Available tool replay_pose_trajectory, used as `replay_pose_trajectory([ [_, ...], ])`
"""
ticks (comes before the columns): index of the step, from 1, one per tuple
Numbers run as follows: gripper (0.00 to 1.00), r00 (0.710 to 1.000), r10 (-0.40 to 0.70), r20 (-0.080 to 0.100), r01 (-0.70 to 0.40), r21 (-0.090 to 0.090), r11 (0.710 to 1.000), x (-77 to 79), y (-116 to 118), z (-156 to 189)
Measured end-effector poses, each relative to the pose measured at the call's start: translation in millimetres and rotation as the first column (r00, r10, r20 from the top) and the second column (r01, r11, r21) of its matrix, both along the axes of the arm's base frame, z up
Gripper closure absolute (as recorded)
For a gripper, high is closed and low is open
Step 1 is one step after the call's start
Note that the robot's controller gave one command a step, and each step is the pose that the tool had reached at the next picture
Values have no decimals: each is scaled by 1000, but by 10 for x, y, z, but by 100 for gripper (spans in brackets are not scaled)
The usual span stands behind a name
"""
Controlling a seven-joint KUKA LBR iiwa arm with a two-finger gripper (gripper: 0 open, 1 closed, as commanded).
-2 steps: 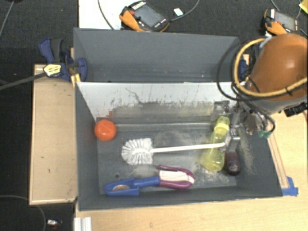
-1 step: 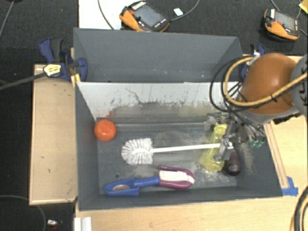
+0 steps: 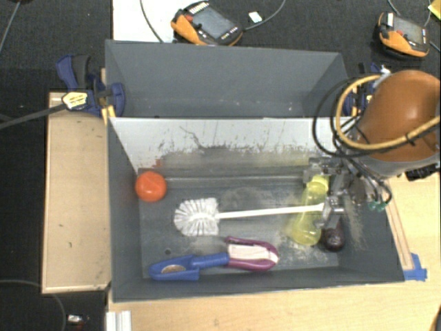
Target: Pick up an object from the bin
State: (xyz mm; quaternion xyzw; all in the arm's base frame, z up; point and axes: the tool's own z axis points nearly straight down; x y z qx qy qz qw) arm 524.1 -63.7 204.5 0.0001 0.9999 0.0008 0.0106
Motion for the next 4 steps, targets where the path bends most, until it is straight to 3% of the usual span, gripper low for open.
replay_pose_trajectory([
  [1,0,978,208,-3,-208,-4,978,35,-58,-829],
  [2,0,999,-44,6,44,1,999,-64,69,-120],
  [3,0,994,107,4,-107,-4,994,12,-286,-792],
  [4,0,995,-103,13,103,5,995,-33,-163,-176],
])
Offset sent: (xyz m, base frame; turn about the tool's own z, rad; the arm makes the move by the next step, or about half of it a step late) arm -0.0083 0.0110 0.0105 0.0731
